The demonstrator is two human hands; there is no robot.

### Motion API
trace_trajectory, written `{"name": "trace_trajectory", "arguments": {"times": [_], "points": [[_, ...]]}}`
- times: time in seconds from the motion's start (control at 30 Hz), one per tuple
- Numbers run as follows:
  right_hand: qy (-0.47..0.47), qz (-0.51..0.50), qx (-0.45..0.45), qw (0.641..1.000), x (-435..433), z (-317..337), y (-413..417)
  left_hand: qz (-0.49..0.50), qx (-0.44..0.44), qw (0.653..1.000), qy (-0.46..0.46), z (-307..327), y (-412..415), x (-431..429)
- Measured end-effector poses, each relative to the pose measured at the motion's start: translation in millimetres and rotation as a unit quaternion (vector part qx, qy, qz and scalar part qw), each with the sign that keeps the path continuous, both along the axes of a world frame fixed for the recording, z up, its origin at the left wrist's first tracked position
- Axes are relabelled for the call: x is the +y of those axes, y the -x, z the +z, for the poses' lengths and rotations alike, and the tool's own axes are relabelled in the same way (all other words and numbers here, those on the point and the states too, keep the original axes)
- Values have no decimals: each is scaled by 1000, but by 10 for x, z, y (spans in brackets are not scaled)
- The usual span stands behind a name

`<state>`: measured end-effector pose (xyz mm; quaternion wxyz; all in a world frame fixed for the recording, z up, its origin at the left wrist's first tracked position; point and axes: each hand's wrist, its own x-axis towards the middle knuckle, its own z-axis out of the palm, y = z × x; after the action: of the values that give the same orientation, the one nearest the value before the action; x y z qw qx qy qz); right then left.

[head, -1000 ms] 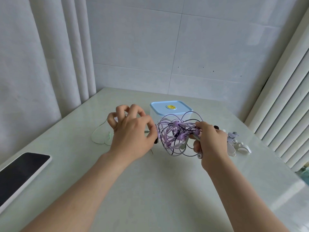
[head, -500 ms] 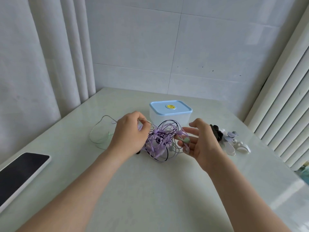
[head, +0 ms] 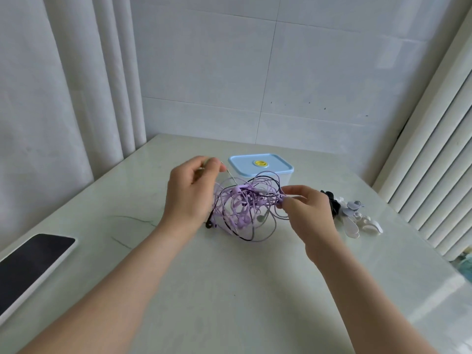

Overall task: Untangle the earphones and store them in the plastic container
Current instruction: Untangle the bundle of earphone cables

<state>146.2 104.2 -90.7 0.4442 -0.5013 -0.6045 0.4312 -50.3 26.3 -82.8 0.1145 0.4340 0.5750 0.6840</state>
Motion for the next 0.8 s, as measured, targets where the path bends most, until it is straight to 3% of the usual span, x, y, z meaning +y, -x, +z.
{"name": "trace_trajectory", "arguments": {"times": [0.1, 0.23, 0.4, 0.5, 0.63, 0.8], "points": [[-34, -6, -1, 999, -14, 4, 7, 21, -25, 999, -30, 7, 30, 0], [-126, -21, -27, 991, -65, -12, 58, -36, 1, 999, -14, -22, -1, 12], [-282, 79, -64, 954, -250, -33, 189, -79, 128, 989, 4, -41, -92, -29], [-274, 136, -136, 942, -245, -144, 248, -102, 141, 985, -10, -12, -120, -56], [-247, 110, -208, 940, -169, -178, 228, -122, 15, 991, -46, 54, -132, -59], [-240, 57, -109, 963, -148, -75, 177, -117, -263, 955, -66, 124, -54, -13]]}}
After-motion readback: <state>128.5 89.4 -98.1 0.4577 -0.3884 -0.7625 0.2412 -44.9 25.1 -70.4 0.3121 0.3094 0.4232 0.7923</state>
